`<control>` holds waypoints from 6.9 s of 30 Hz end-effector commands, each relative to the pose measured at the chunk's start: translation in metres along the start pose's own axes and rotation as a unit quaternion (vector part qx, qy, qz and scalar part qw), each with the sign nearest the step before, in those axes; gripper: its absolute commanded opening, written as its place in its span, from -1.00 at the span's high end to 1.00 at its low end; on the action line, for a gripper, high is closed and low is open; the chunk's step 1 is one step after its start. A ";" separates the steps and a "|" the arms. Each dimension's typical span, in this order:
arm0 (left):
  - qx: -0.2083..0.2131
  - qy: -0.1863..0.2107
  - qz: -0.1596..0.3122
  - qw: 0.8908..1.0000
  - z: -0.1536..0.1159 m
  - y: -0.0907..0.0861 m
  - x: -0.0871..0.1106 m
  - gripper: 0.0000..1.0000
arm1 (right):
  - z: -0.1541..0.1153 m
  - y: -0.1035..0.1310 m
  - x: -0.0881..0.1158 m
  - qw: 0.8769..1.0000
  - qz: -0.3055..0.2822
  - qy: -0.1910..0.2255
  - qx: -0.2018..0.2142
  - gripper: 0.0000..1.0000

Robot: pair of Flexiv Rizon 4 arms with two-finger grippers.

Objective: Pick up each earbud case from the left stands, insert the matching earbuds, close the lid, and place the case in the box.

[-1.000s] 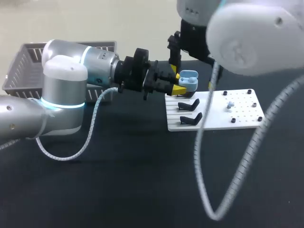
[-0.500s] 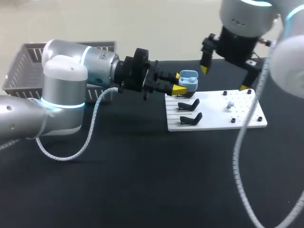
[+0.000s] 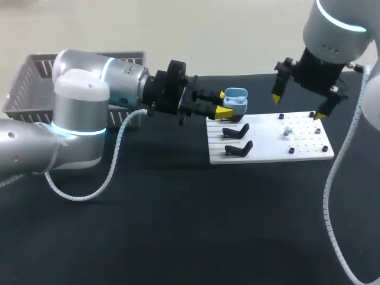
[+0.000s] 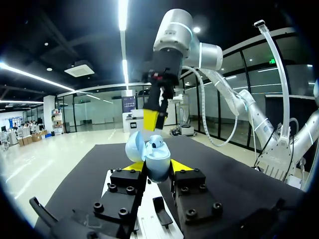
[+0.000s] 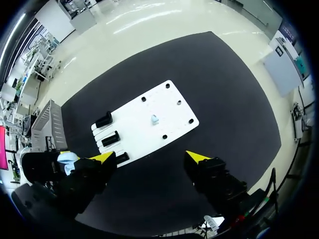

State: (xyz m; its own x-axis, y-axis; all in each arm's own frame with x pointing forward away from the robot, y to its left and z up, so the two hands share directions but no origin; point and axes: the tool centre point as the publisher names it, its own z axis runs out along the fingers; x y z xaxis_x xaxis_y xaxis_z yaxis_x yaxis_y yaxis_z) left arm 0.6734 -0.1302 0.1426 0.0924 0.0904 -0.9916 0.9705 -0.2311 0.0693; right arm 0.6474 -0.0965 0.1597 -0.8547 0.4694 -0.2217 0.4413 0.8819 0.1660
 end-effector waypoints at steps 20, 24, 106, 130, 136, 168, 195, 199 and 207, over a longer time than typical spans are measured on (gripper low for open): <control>-0.001 0.000 0.001 1.000 0.000 0.000 0.001 1.00 | 0.084 -0.004 -0.023 0.997 -0.038 0.061 0.000 -0.29; -0.001 0.000 0.001 1.000 0.000 0.000 0.001 1.00 | 0.094 -0.008 -0.024 0.997 -0.037 0.069 -0.001 -0.19; -0.001 0.000 0.001 1.000 0.000 0.000 0.001 1.00 | 0.132 -0.012 -0.042 0.995 0.006 0.099 -0.020 1.00; -0.001 0.000 0.001 1.000 0.000 0.000 0.001 1.00 | -0.066 0.010 -0.044 0.991 -0.055 0.082 -0.095 1.00; -0.001 0.000 0.001 1.000 0.000 0.000 0.001 1.00 | -0.093 0.029 -0.029 0.987 -0.100 0.090 -0.092 1.00; -0.001 0.000 0.001 1.000 0.000 0.000 0.001 1.00 | -0.065 0.119 0.056 0.943 -0.311 0.108 -0.041 1.00; -0.001 0.000 0.001 1.000 0.000 0.000 0.001 1.00 | -0.035 0.130 0.052 0.931 -0.343 0.127 -0.014 1.00; -0.001 0.000 0.001 1.000 0.000 0.000 0.001 1.00 | -0.031 0.129 0.050 0.930 -0.345 0.130 -0.008 1.00; -0.001 0.000 0.001 1.000 0.000 0.000 0.001 1.00 | -0.024 0.128 0.045 0.930 -0.340 0.138 -0.009 1.00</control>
State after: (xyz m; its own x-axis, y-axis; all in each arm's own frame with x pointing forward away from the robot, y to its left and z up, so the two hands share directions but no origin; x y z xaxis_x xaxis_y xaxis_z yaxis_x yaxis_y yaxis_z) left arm 0.6734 -0.1302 0.1427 0.0924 0.0904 -0.9916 0.9705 -0.2311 0.0693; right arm 0.6552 0.0373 0.1950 -0.9730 -0.2281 -0.0360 -0.2304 0.9692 0.0875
